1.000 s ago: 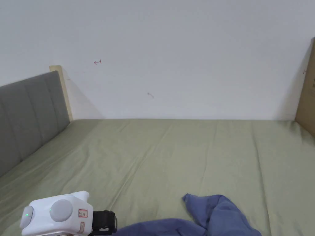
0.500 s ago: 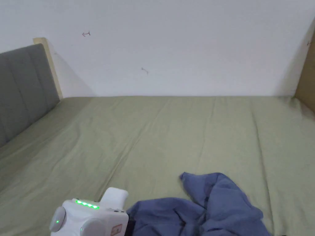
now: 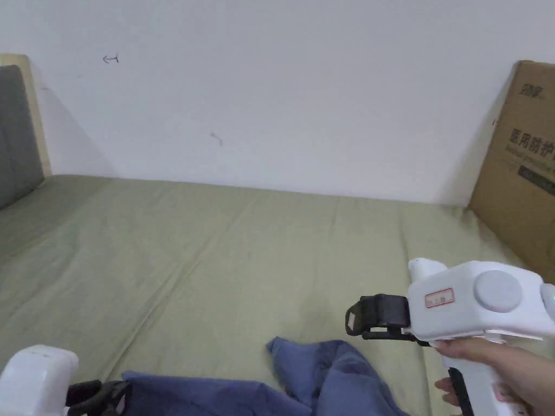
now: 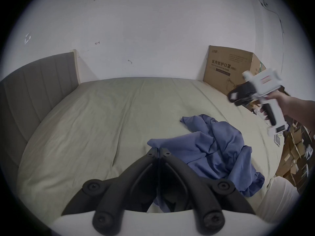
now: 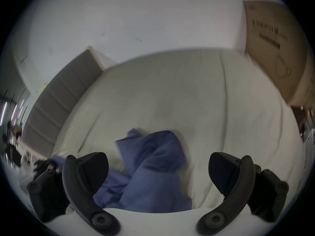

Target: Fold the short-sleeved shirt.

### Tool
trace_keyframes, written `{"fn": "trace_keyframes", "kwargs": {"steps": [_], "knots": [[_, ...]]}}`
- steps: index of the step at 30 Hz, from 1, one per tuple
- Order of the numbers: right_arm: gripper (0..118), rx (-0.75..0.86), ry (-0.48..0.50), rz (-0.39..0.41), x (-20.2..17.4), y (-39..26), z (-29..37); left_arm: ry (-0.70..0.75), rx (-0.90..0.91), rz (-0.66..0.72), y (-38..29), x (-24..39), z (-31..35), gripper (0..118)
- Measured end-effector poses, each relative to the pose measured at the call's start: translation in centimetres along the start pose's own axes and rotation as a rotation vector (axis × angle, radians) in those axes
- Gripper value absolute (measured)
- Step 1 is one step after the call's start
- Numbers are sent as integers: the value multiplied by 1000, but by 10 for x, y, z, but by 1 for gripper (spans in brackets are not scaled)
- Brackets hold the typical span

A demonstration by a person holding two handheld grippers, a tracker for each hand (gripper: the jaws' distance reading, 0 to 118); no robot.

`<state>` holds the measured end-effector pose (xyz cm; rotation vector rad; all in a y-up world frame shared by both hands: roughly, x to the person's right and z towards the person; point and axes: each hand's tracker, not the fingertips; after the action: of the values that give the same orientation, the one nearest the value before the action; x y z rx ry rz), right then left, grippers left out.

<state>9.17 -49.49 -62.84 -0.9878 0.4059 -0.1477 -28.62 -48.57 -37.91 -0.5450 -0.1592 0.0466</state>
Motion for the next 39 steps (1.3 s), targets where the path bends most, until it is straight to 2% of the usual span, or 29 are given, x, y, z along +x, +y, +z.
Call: {"fn": "trace_keyframes", "kwargs": {"steps": [2, 4, 6, 8, 9, 10, 11, 12, 15, 20, 24, 31, 39], "knots": [[116, -100, -108, -14, 16, 16, -28, -2, -5, 27, -4, -6, 0, 1], [116, -162, -119, -12, 21, 24, -62, 5, -7, 40, -10, -10, -3, 0], [115, -285, -122, 48, 13, 30, -88, 13, -25, 50, -16, -15, -7, 0], [111, -260, -168, 113, 6, 31, -103, 27, -48, 66, -25, -21, -12, 0], [95, -245, -179, 126, 0, 30, -104, 29, -56, 80, -29, -24, -14, 0], [58, -245, -166, 115, -3, 31, -104, 31, -64, 98, -33, -27, -15, 1], [8, -252, -171, 122, -7, 33, -104, 31, -76, 117, -36, -29, -17, 0], [2, -238, -184, 139, -12, 33, -99, 33, -85, 132, -38, -31, -16, 1], [2, -216, -69, 155, -16, 40, -70, 24, -88, 190, -40, -35, -10, 0], [2, -32, -44, 79, -10, 50, 33, 14, -46, 205, -14, -24, 24, 0], [2, 86, -65, 84, -11, 48, 138, 31, 48, 157, 30, -10, 66, 0], [2, 309, -67, 49, -14, 40, 297, -52, 212, 273, 124, 3, 142, 0], [2, 496, -92, 9, -8, 51, 421, -1, 320, 194, 238, 16, 191, 1]]}}
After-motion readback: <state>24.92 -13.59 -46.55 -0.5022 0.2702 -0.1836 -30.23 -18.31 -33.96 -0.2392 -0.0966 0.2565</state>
